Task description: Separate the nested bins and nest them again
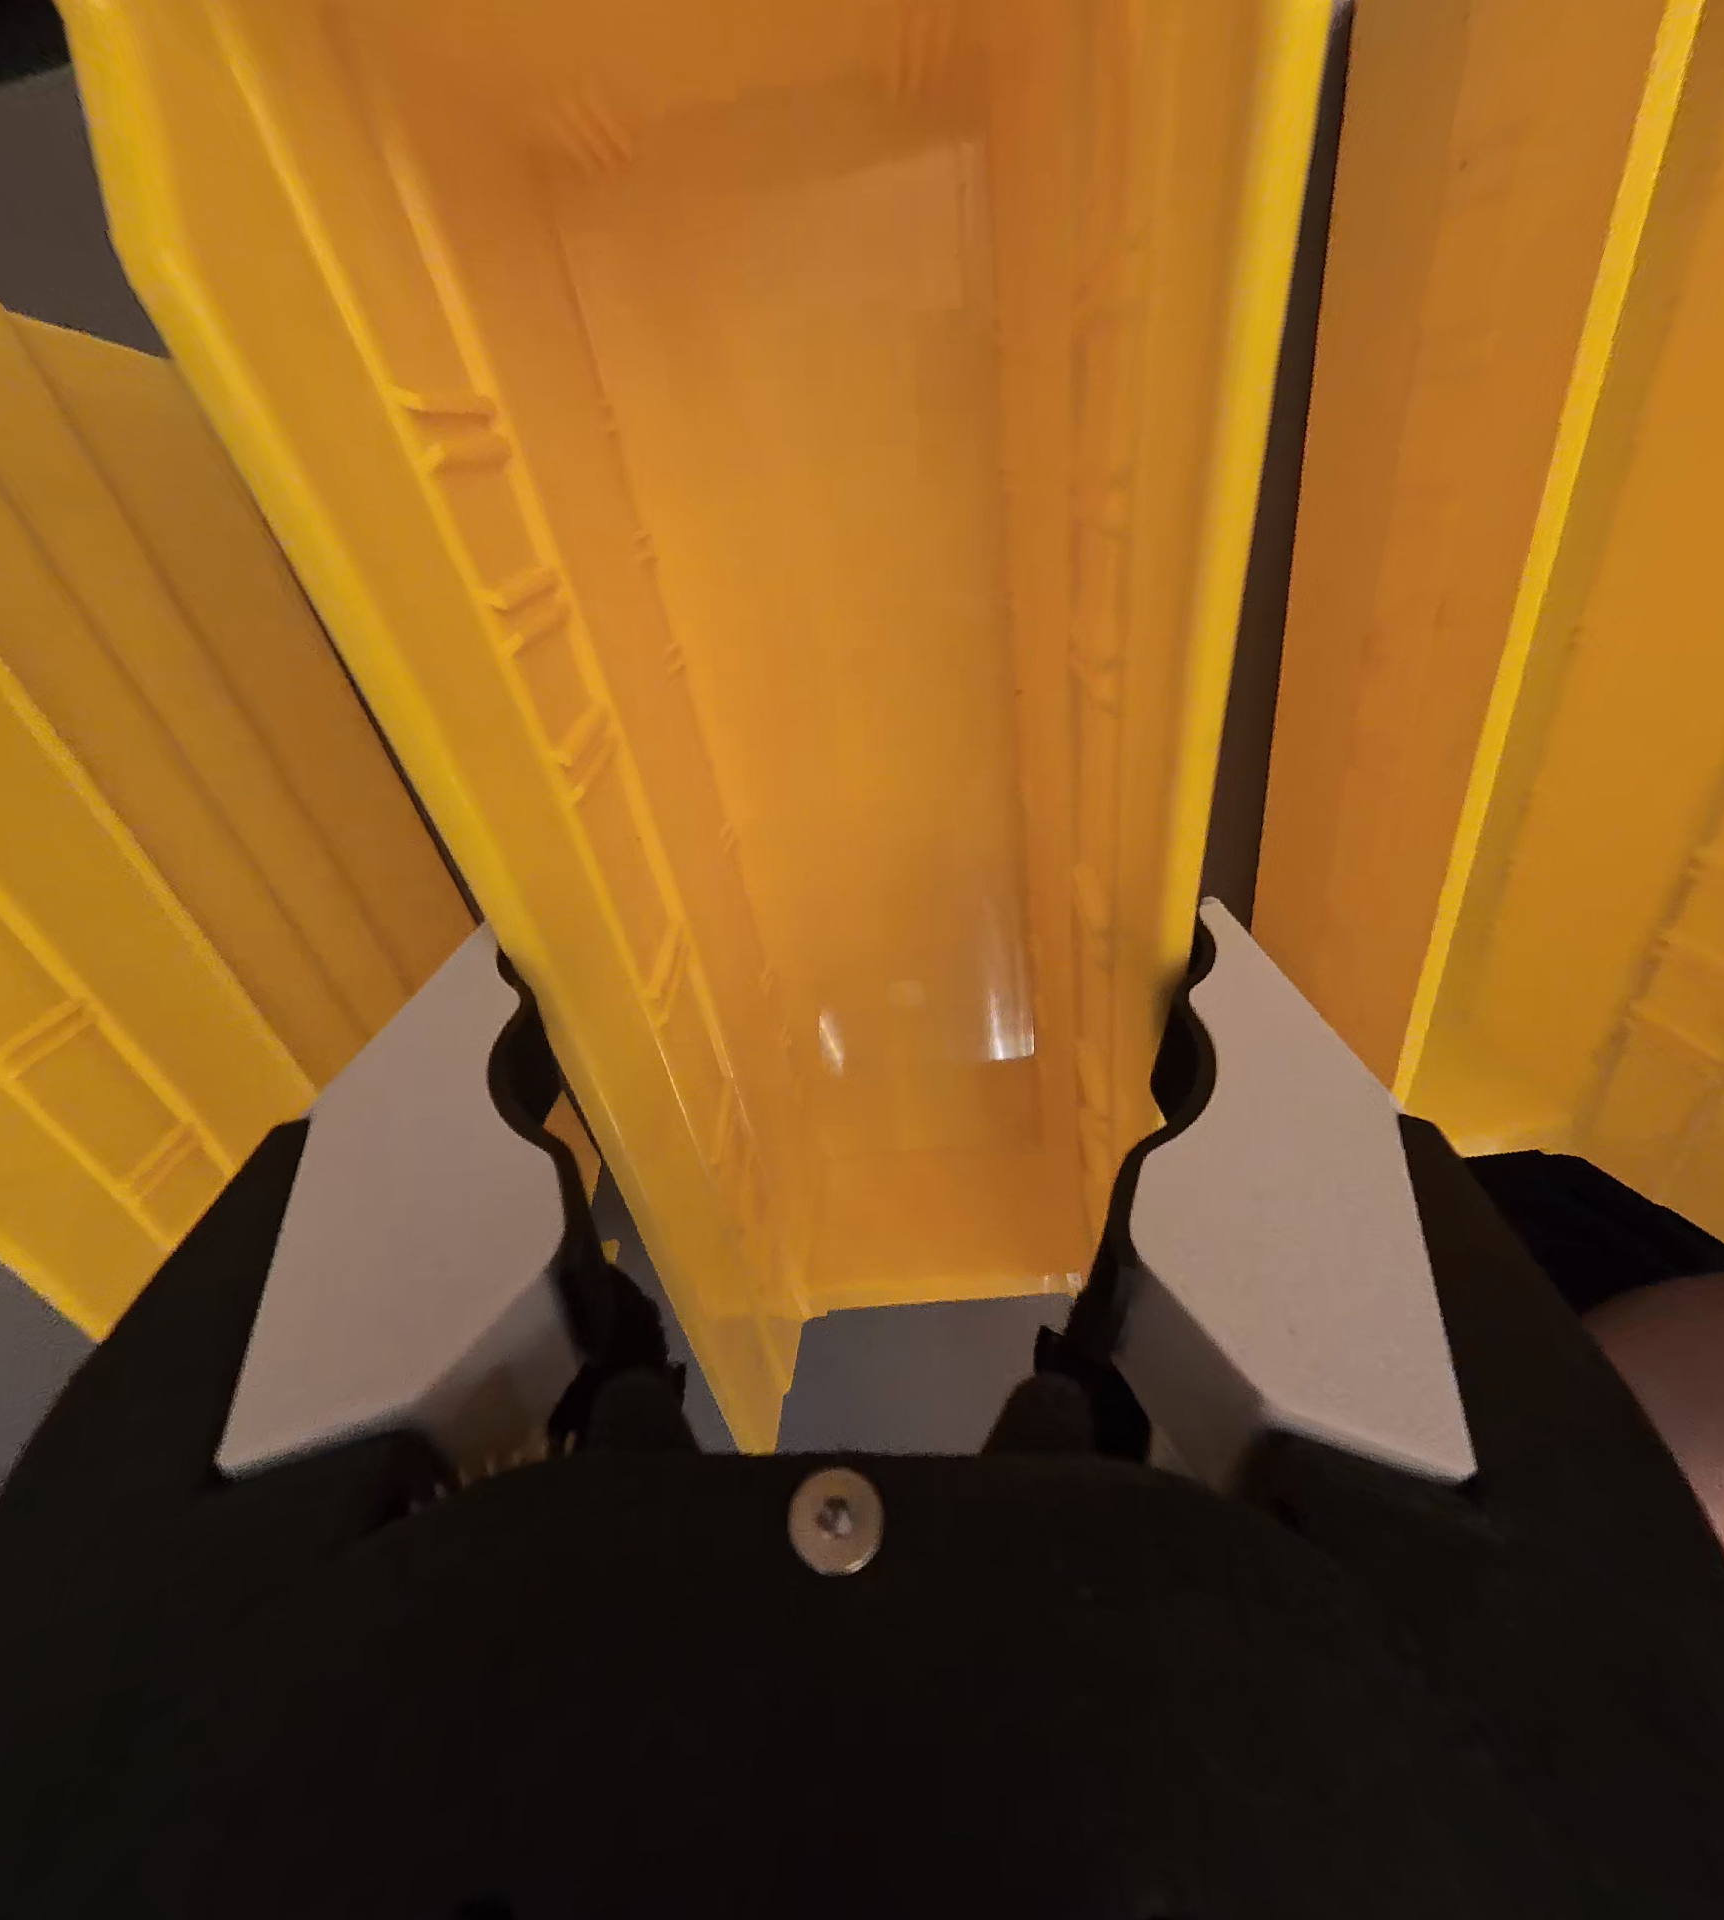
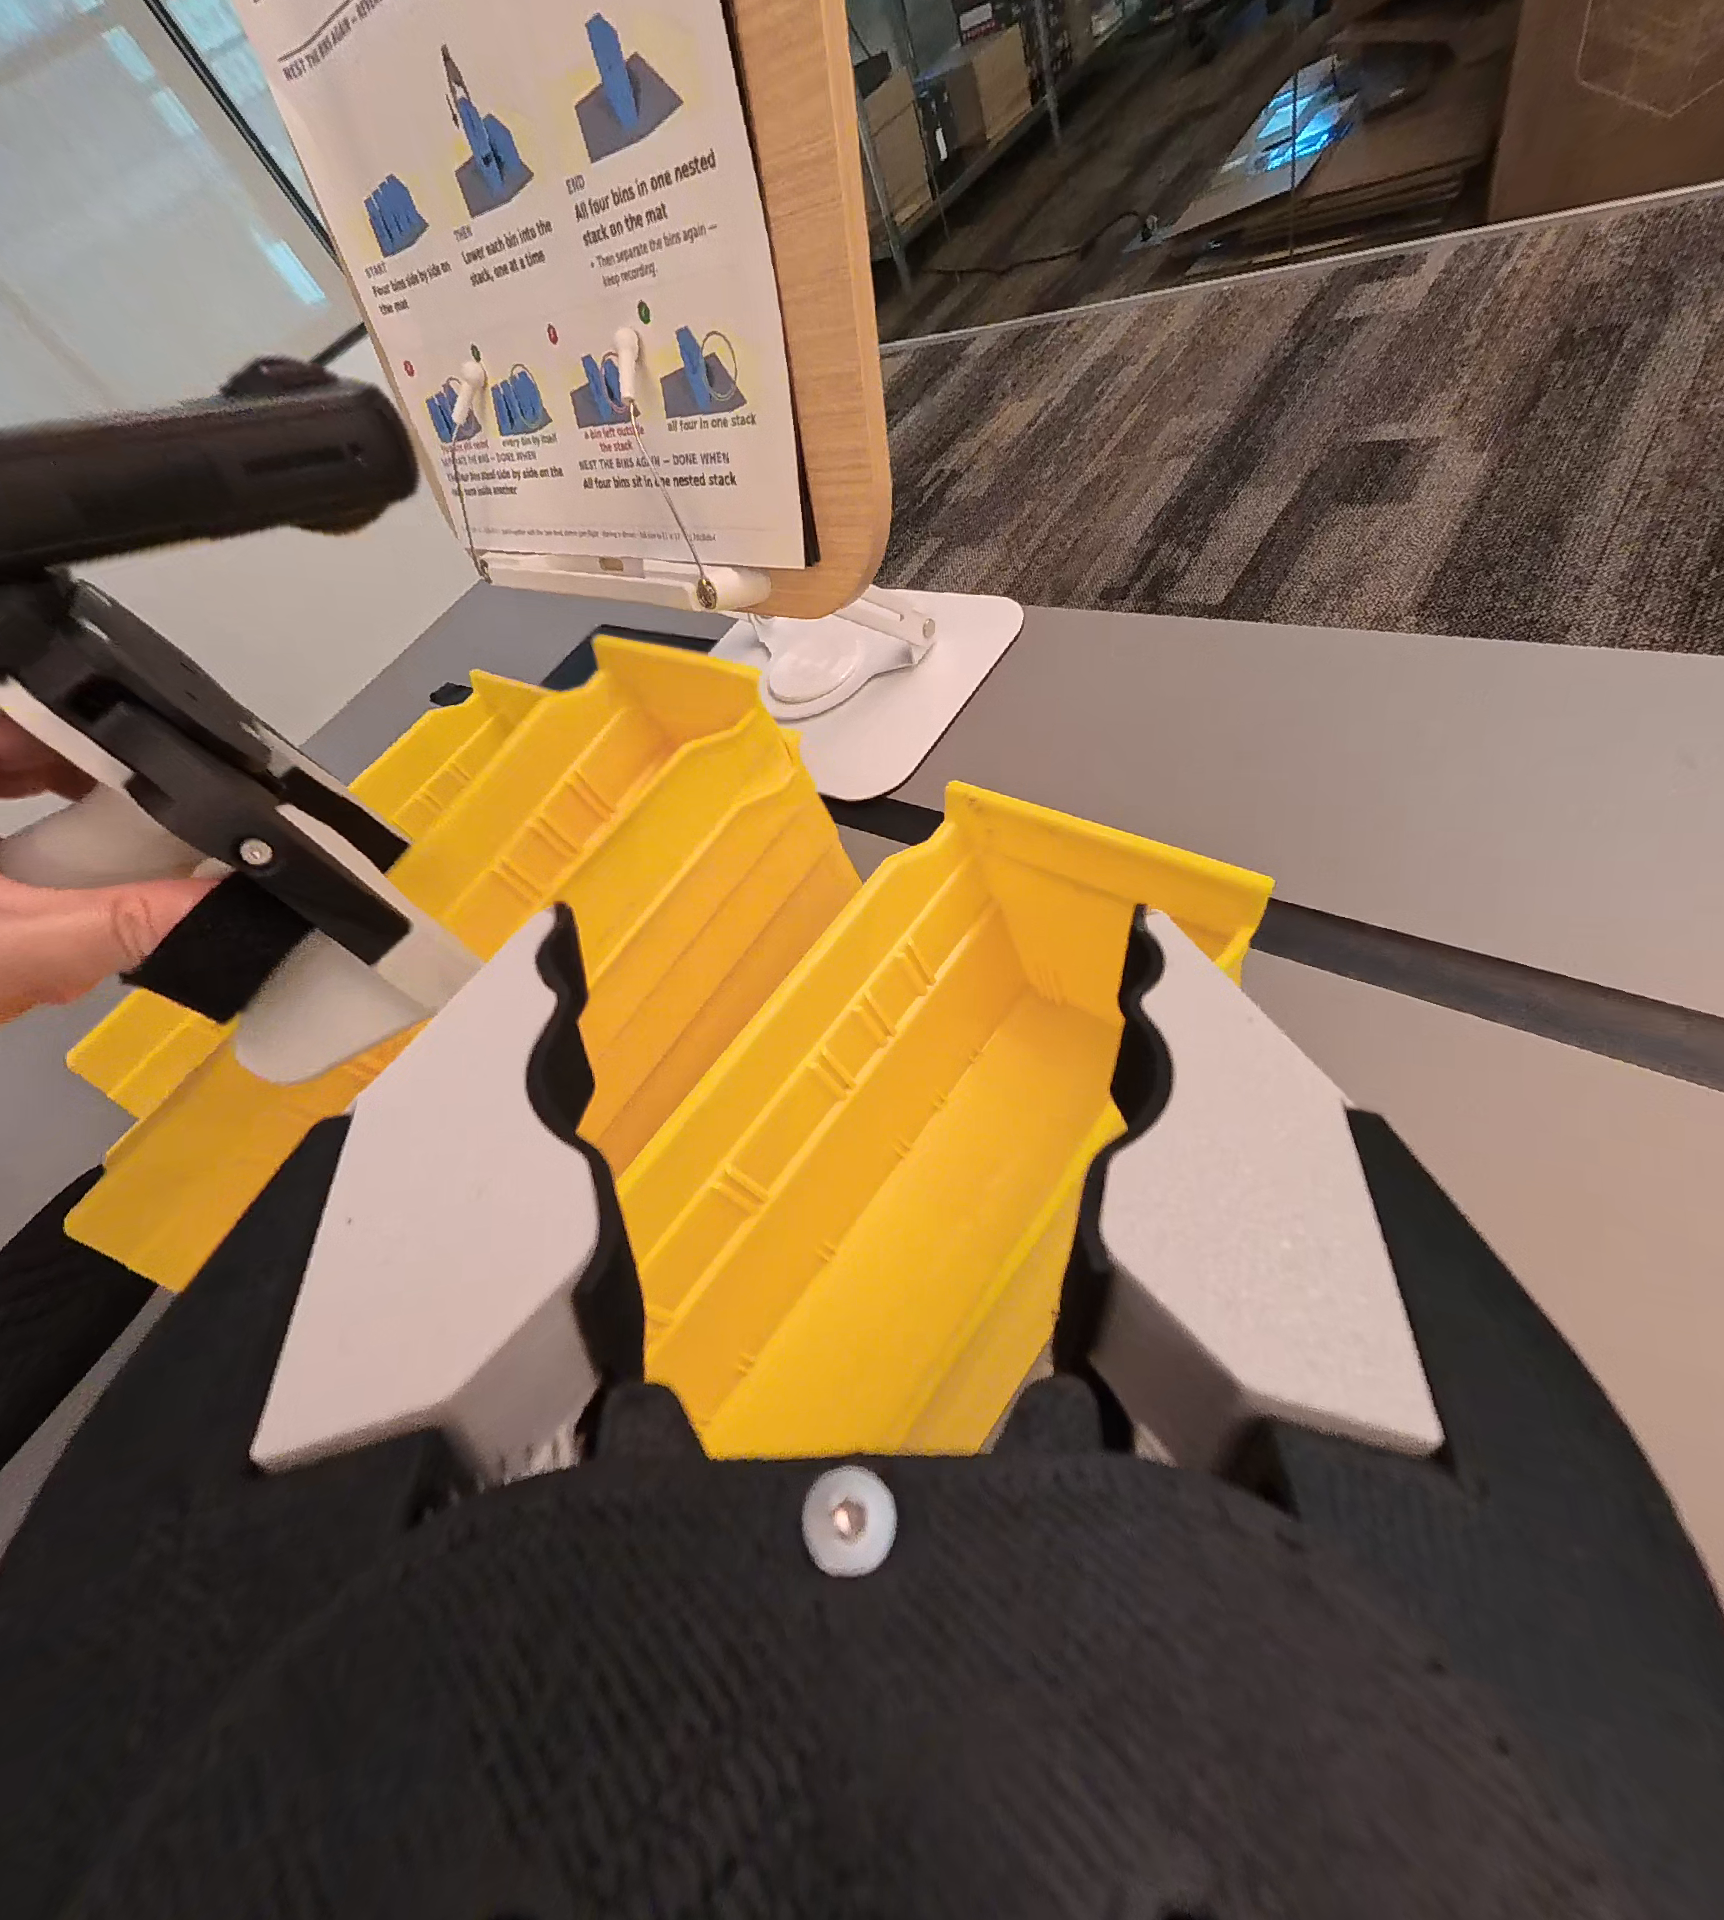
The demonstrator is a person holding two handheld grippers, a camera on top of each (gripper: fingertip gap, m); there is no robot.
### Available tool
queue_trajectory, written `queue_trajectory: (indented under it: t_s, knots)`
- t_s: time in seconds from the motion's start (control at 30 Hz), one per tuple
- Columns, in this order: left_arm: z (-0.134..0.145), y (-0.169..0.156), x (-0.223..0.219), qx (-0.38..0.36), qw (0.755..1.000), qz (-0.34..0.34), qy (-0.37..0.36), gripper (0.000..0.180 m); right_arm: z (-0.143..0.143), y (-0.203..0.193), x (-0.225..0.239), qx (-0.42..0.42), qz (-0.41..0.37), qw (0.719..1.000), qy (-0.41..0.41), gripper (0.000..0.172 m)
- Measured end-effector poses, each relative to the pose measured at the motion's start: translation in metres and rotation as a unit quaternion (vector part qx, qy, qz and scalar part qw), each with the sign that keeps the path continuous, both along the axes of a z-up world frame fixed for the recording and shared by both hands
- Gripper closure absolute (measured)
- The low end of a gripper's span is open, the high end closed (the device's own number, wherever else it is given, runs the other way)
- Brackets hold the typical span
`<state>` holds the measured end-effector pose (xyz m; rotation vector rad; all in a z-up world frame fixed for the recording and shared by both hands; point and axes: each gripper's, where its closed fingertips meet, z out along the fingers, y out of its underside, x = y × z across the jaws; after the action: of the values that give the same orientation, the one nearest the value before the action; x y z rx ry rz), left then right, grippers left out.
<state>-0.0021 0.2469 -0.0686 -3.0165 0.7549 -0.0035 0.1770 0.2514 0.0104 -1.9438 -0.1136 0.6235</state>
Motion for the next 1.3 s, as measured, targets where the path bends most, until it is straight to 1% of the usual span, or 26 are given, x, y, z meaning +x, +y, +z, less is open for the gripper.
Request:
queue_trajectory:
  t_s: [0.23,0.37,0.47,0.57,0.73,0.83,0.9,0.97,1.07,1.17,1.23,1.3]
  knots:
    - [0.012,-0.005,-0.008,-0.014,1.000,0.009,0.008,0.061,-0.001,0.000,0.001,-0.002,0.000,1.000,0.001,0.068]
    - [0.021,-0.007,-0.010,-0.009,1.000,0.000,0.021,0.061,-0.001,0.000,0.001,-0.001,-0.001,1.000,0.002,0.068]
    - [0.033,-0.015,-0.015,-0.022,0.999,-0.010,0.037,0.061,-0.002,0.000,0.001,-0.003,-0.001,1.000,-0.001,0.068]
    - [0.053,-0.019,-0.020,-0.024,0.999,-0.017,0.038,0.063,-0.004,0.001,0.002,-0.005,-0.002,1.000,-0.001,0.068]
    - [0.106,-0.018,-0.022,0.006,0.999,-0.024,-0.025,0.063,-0.009,0.003,0.003,-0.013,-0.005,1.000,-0.006,0.068]
    - [0.139,-0.021,-0.037,0.014,0.998,-0.032,-0.054,0.063,-0.011,0.002,0.005,-0.016,-0.006,1.000,-0.010,0.068]
    - [0.159,-0.018,-0.060,0.024,0.997,-0.024,-0.067,0.062,-0.012,0.003,0.006,-0.017,-0.009,1.000,-0.010,0.068]
    - [0.175,-0.010,-0.092,0.039,0.997,-0.008,-0.066,0.062,-0.013,0.003,0.007,-0.019,-0.010,1.000,-0.011,0.068]
    - [0.185,0.005,-0.148,0.060,0.997,0.019,-0.051,0.062,-0.017,0.005,0.007,-0.026,-0.012,0.999,-0.020,0.068]
    - [0.173,0.017,-0.205,0.067,0.996,0.049,-0.032,0.062,-0.023,0.006,0.006,-0.036,-0.012,0.999,-0.033,0.068]
    - [0.154,0.024,-0.239,0.061,0.995,0.068,-0.025,0.062,-0.026,0.006,0.007,-0.039,-0.014,0.998,-0.041,0.068]
    - [0.128,0.029,-0.271,0.045,0.995,0.086,-0.016,0.063,-0.027,0.007,0.007,-0.040,-0.017,0.998,-0.049,0.068]
